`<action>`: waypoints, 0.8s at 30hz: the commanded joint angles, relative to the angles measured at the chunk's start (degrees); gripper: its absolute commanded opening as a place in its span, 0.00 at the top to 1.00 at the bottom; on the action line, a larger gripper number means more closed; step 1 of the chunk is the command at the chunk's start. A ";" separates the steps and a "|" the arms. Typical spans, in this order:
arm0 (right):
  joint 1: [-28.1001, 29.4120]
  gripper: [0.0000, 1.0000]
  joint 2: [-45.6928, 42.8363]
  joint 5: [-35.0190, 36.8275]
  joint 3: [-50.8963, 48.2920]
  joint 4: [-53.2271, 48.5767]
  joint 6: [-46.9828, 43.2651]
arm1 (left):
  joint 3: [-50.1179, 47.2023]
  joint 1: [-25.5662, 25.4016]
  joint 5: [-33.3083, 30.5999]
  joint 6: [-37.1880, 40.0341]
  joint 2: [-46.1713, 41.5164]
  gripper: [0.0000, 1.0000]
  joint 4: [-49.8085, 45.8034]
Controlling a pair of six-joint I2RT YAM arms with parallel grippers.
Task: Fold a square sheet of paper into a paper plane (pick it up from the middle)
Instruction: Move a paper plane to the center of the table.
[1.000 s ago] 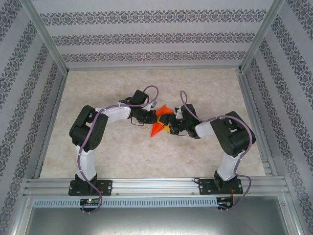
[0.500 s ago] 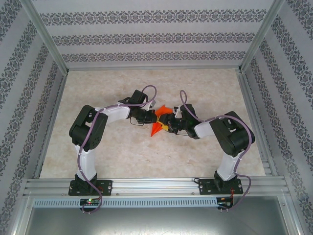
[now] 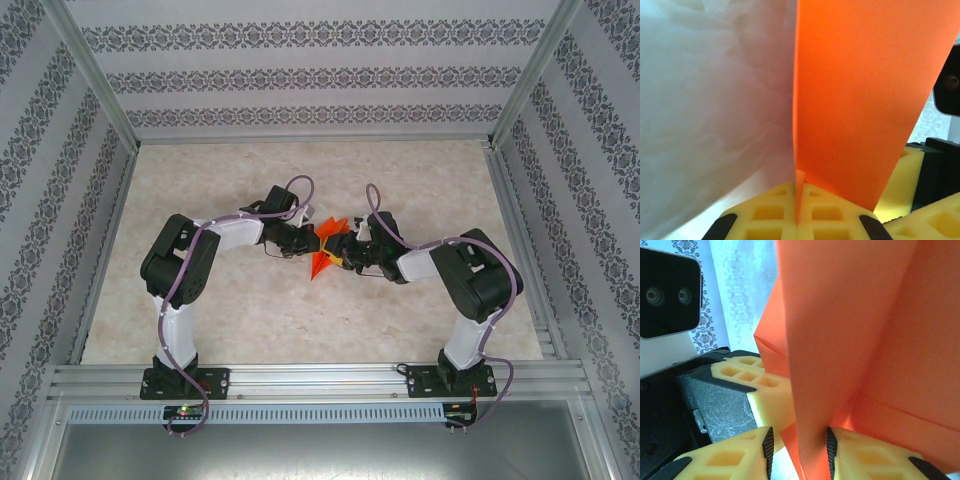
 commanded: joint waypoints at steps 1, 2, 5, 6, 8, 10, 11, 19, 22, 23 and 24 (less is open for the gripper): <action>0.99 0.65 -1.34 0.18 -0.25 -4.11 -2.92 | 0.36 0.94 3.49 -2.79 -1.19 0.96 5.74; 0.97 0.65 -1.51 0.15 -0.41 -4.07 -2.90 | 0.27 1.04 3.64 -3.07 -1.14 0.96 5.99; 0.99 0.65 -1.62 -0.09 -0.66 -3.09 -2.85 | 0.05 1.16 4.38 -4.24 -1.13 0.96 7.00; 0.99 0.65 -1.69 -0.29 -0.66 -2.76 -2.78 | -0.14 1.31 4.70 -4.90 -1.11 0.96 7.75; 0.99 0.65 -1.95 -0.41 -0.86 -2.78 -2.98 | -0.50 1.57 5.10 -5.74 -1.16 0.96 8.75; 0.90 0.65 -2.60 -0.24 -1.23 -2.84 -3.27 | -0.51 1.81 5.08 -5.61 -1.20 0.96 8.78; 0.92 0.65 -2.87 -0.16 -1.45 -2.83 -3.36 | -0.53 2.01 5.06 -5.50 -1.24 0.96 8.67; 0.99 0.65 -2.50 -0.91 -1.15 -2.72 -3.83 | -0.01 2.10 5.35 -5.60 -1.12 0.96 8.23; 0.96 0.66 -2.59 -0.85 -0.94 -3.08 -4.14 | 0.06 2.06 5.90 -5.82 -0.96 0.97 8.23; 0.95 0.66 -2.59 -0.78 -0.85 -3.13 -4.12 | 0.04 2.01 5.97 -5.83 -0.97 0.97 8.23; 0.91 0.66 -2.52 -0.66 -0.71 -3.17 -4.09 | 0.00 2.07 6.06 -5.85 -1.11 0.97 8.23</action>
